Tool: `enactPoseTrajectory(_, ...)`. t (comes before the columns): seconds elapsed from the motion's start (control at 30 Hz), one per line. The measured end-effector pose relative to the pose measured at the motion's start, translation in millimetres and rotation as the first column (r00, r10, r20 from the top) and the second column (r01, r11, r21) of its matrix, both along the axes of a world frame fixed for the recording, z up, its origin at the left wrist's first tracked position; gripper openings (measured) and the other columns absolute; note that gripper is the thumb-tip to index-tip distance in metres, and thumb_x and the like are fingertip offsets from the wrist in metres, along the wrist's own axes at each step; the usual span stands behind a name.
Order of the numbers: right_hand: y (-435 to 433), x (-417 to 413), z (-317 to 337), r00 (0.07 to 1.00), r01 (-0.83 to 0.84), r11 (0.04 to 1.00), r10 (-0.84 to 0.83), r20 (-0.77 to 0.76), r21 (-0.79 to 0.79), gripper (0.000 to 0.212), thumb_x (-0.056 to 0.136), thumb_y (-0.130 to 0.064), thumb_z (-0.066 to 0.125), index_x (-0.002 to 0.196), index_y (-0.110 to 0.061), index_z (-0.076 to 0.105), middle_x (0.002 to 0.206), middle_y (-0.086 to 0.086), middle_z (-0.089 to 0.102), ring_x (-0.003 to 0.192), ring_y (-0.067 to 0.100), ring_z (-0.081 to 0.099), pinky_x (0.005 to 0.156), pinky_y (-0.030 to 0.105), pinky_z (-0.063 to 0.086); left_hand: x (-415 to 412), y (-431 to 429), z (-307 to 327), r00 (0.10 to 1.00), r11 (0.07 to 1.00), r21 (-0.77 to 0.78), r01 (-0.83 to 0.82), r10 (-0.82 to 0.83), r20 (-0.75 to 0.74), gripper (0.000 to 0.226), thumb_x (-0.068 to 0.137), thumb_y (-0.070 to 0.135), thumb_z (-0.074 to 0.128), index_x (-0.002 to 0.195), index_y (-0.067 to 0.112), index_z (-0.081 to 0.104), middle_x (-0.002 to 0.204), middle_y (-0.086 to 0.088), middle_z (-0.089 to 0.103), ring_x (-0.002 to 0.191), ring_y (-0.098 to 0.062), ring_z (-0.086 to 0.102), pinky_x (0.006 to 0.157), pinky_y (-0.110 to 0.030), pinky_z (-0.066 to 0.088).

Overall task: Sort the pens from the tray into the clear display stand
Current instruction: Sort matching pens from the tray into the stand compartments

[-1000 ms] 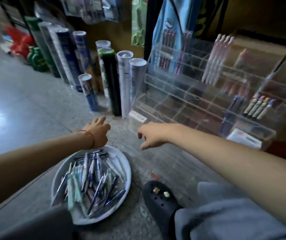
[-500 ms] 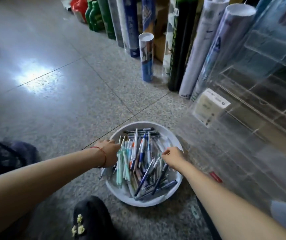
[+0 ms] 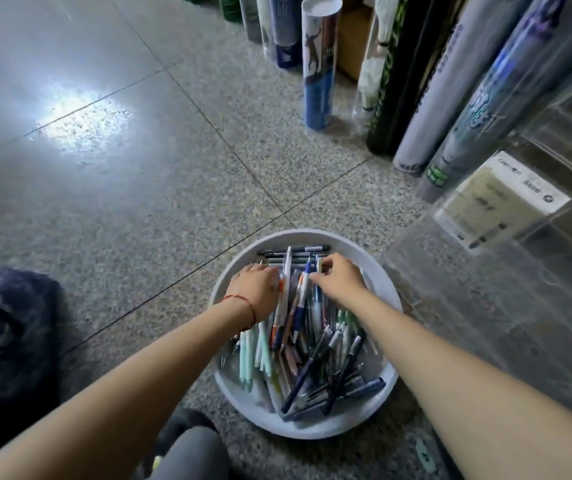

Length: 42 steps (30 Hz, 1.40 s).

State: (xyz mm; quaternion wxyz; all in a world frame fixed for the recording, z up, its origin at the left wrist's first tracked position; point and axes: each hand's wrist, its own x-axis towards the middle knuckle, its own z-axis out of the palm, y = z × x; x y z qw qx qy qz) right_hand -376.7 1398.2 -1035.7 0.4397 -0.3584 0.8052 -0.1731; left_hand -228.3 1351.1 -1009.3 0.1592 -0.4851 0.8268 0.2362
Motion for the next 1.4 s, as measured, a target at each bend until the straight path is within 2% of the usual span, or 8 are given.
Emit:
enactPoseTrajectory(0.23,-16.0,3.8,-12.6,0.993,-0.018,0.993,0.031,-0.114,0.115,0.041,0.079,-0.049,0.064,0.1,-0.019,0.046,0.097,0.003,0.058,0.096,0.025,0.056,0.095,0.042,0.042,-15.3,8.5,-18.4,0.996,0.997,0.004,-0.08,0.08,0.027,0.04,0.093,0.026,0.038,0.132,0.025,0.045,0.156,-0.012,0.009,0.144,-0.03,0.004,0.116,-0.04,0.007)
enactPoseTrajectory(0.37,-25.2,12.5,-14.6,0.972,-0.015,0.991,0.046,-0.23,0.133,0.035,0.085,-0.03,0.055,0.115,-0.014,0.05,0.108,0.006,0.062,0.109,0.028,0.054,0.101,0.045,0.034,-13.7,7.6,-16.4,0.994,0.994,0.023,-0.11,0.111,-0.016,0.036,0.094,0.03,0.04,0.129,0.028,0.051,0.156,-0.011,0.011,0.143,-0.029,0.005,0.115,-0.039,0.009)
enactPoseTrajectory(0.47,-28.8,12.2,-13.4,0.983,0.026,0.991,-0.001,-0.186,0.129,0.009,0.084,-0.025,0.056,0.088,-0.019,0.05,0.097,0.008,0.062,0.099,0.028,0.056,0.099,0.042,0.034,-14.3,8.0,-14.9,0.991,0.991,0.018,-0.132,0.132,-0.037,0.036,0.091,0.033,0.048,0.126,0.026,0.054,0.153,-0.01,0.016,0.142,-0.028,0.008,0.115,-0.038,0.012)
enactPoseTrajectory(0.63,-28.1,3.4,-10.4,1.0,0.025,0.989,-0.025,-0.003,0.143,0.041,0.079,-0.026,0.067,0.054,-0.017,0.036,0.058,0.002,0.039,0.058,0.021,0.036,0.072,0.032,0.03,-19.1,8.9,-13.5,0.993,0.993,-0.03,-0.115,0.115,-0.004,0.03,0.087,0.029,0.054,0.113,0.014,0.06,0.142,-0.012,0.032,0.137,-0.03,0.017,0.109,-0.036,0.02)
enactPoseTrajectory(1.0,-25.8,-9.8,0.0,0.991,-0.109,0.991,0.101,0.092,0.081,0.052,0.076,-0.04,0.072,0.051,-0.022,0.03,0.053,-0.004,0.029,0.052,0.014,0.025,0.052,0.033,0.011,-23.7,5.3,-13.4,0.993,0.989,-0.107,-0.106,0.111,0.035,0.033,0.09,0.035,0.047,0.105,0.012,0.065,0.128,-0.011,0.043,0.122,-0.031,0.032,0.099,-0.037,0.03)
enactPoseTrajectory(1.13,-20.5,-20.1,5.0,0.969,-0.1,0.994,0.108,0.224,-0.046,0.039,0.078,-0.031,0.074,0.056,-0.006,0.052,0.056,0.002,0.036,0.055,0.014,0.031,0.052,0.028,0.022,-17.6,7.4,-15.2,0.993,0.99,-0.13,-0.052,0.066,0.102,0.033,0.09,0.036,0.046,0.108,0.013,0.062,0.123,-0.01,0.046,0.117,-0.031,0.036,0.096,-0.036,0.033)
enactPoseTrajectory(1.23,-20.7,-20.9,15.1,0.934,-0.075,0.994,0.099,0.344,-0.084,0.027,0.08,-0.025,0.072,0.081,0.0,0.063,0.06,0.007,0.045,0.054,0.014,0.038,0.047,0.021,0.03,-16.7,7.9,-13.9,0.988,0.973,-0.18,-0.144,0.132,-0.081,0.034,0.095,0.034,0.041,0.115,0.012,0.058,0.121,-0.01,0.05,0.116,-0.03,0.04,0.097,-0.036,0.033)
enactPoseTrajectory(1.4,-32.6,-22.3,35.1,0.906,0.04,0.983,0.04,0.422,-0.18,0.024,0.082,-0.02,0.07,0.089,0.003,0.067,0.075,0.013,0.066,0.064,0.018,0.059,0.059,0.028,0.049,-34.3,7.2,15.6,0.663,0.847,0.441,-0.296,0.515,-0.543,0.028,0.099,0.029,0.036,0.104,0.014,0.06,0.1,-0.007,0.063,0.096,-0.02,0.059,0.092,-0.036,0.044)
